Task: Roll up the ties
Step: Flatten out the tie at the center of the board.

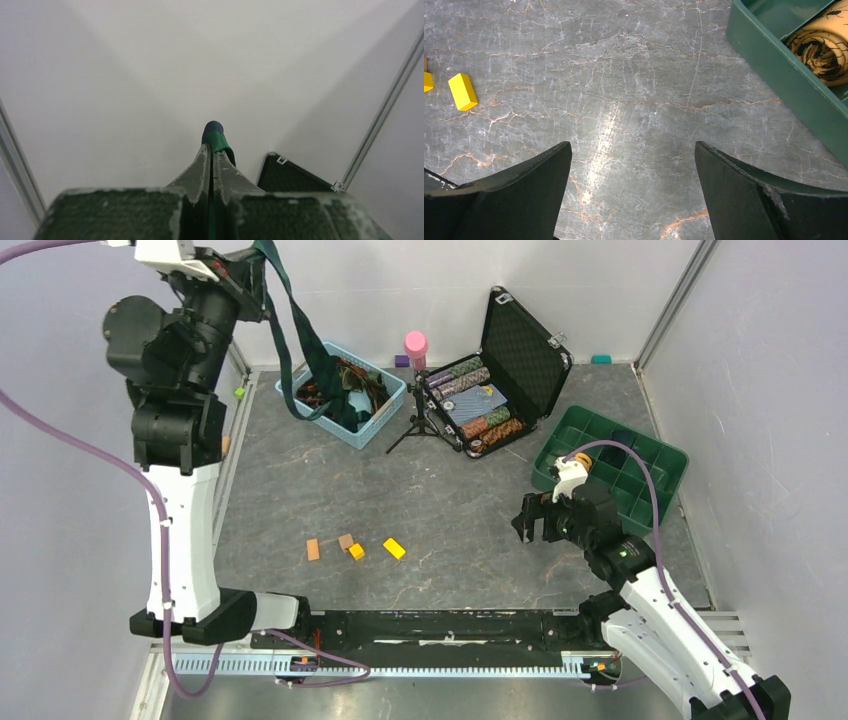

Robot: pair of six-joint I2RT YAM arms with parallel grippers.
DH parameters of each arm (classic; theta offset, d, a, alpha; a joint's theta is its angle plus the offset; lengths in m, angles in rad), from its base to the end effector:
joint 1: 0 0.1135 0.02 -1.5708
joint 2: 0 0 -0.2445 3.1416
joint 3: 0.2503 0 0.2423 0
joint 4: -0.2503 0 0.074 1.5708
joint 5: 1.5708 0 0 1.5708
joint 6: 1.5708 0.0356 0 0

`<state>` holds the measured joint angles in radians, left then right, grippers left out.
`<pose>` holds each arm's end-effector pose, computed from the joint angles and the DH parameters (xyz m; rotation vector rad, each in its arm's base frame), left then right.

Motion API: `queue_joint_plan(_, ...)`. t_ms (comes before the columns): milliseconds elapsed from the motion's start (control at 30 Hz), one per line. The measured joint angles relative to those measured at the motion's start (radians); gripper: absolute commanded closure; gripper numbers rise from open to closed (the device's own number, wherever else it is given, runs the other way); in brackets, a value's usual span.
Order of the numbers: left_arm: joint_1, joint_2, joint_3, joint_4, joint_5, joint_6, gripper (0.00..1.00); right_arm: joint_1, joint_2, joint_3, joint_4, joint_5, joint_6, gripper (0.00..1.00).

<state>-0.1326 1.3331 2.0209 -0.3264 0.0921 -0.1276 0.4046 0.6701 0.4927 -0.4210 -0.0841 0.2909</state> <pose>0.2058 -0.0308 0.5852 0.0839 1.2129 -0.2832 0.1463 0.0659 0.2213 -0.1744 2.2014 0.4850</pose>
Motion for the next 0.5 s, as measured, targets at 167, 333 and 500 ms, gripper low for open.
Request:
queue_joint_plan(167,-0.001,0.035,0.199,-0.024,0.069,-0.029,0.98,0.0,-0.006,0.0,0.0,-0.003,0.0,0.01)
queue_joint_plan(333,-0.001,0.061,0.312,-0.025,0.131,-0.071,0.98,0.0,-0.02,0.0,0.0,-0.003,0.001,0.01)
queue_joint_plan(500,-0.001,0.073,0.35,-0.01,0.2,-0.137,0.98,0.0,-0.033,0.0,0.0,-0.004,0.002,0.01)
